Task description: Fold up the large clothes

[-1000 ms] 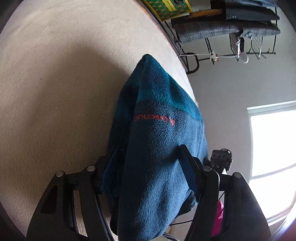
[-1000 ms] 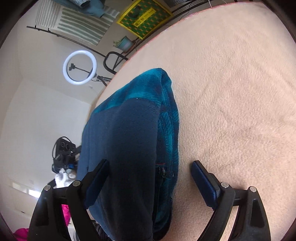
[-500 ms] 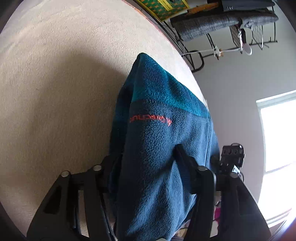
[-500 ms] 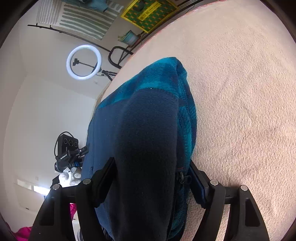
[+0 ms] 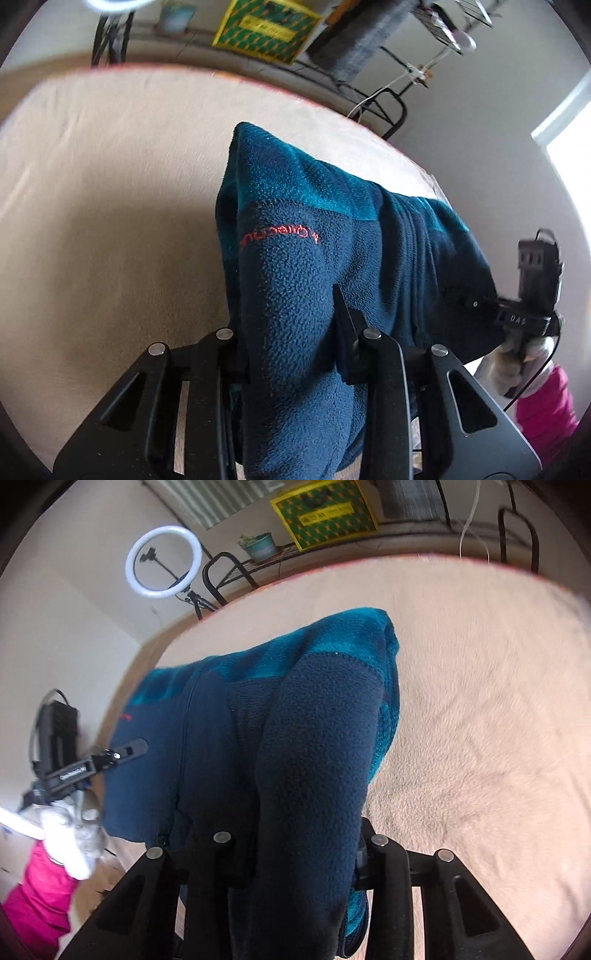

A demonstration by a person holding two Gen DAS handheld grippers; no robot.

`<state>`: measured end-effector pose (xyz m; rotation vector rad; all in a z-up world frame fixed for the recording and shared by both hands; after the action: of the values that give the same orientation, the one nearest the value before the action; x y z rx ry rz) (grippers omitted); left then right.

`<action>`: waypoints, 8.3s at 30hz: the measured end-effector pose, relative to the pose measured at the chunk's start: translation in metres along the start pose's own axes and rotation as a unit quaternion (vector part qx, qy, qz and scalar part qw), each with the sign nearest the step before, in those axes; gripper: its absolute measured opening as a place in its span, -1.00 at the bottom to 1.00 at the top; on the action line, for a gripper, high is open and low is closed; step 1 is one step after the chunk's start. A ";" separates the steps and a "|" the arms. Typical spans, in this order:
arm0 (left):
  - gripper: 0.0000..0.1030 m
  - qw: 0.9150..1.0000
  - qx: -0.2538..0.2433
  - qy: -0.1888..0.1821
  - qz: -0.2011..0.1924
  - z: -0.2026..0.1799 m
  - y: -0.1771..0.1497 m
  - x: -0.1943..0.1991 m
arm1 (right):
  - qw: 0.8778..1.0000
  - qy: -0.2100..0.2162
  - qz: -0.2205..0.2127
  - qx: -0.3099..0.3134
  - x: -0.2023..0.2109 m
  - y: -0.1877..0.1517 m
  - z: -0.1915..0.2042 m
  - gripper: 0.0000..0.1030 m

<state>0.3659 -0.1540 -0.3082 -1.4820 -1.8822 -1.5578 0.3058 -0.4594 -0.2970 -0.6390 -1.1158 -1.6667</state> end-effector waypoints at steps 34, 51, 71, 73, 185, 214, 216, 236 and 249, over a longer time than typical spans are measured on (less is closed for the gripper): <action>-0.53 0.991 -0.122 -0.053 -0.011 -0.171 0.102 -0.090 | 0.982 -0.152 -0.101 0.053 0.128 0.071 -0.070 -0.40; -0.53 0.988 -0.139 -0.070 -0.024 -0.236 0.229 -0.224 | 0.973 -0.182 -0.133 0.039 0.136 0.209 -0.192 -0.41; -0.53 0.988 -0.145 -0.047 -0.030 -0.241 0.271 -0.340 | 0.968 -0.218 -0.124 0.025 0.052 0.284 -0.337 -0.36; -0.45 0.990 -0.132 -0.046 -0.017 -0.227 0.271 -0.350 | 0.963 -0.237 -0.126 0.003 0.044 0.283 -0.360 -0.15; 1.00 0.942 -0.276 0.123 -0.150 -0.288 0.008 0.078 | 0.865 -0.329 -0.367 -0.092 0.285 -0.059 -0.069 1.00; 1.00 0.942 -0.275 0.122 -0.145 -0.288 0.003 0.074 | 0.868 -0.314 -0.374 -0.090 0.285 -0.063 -0.059 1.00; 1.00 0.943 -0.275 0.122 -0.145 -0.288 0.003 0.075 | 0.869 -0.313 -0.373 -0.089 0.284 -0.063 -0.059 1.00; 1.00 0.943 -0.273 0.123 -0.145 -0.289 0.003 0.074 | 0.872 -0.311 -0.368 -0.083 0.283 -0.060 -0.058 1.00; 1.00 0.944 -0.271 0.121 -0.144 -0.289 0.002 0.074 | 0.873 -0.312 -0.367 -0.081 0.282 -0.060 -0.057 1.00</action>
<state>0.2289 -0.3608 -0.1430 -1.1450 -1.6566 -2.4219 0.1517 -0.6291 -0.1137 -0.9814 -1.8601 -2.2935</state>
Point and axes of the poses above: each gripper's, at about its wrist camera, not at the fingertips, and x roughly against the way its jaws point, z to its left, y to its top, the point moved 8 cm from there along -x, roughly the way its jaws point, and after that the axes turned 8 degrees about -x, right-handed, at the moved point
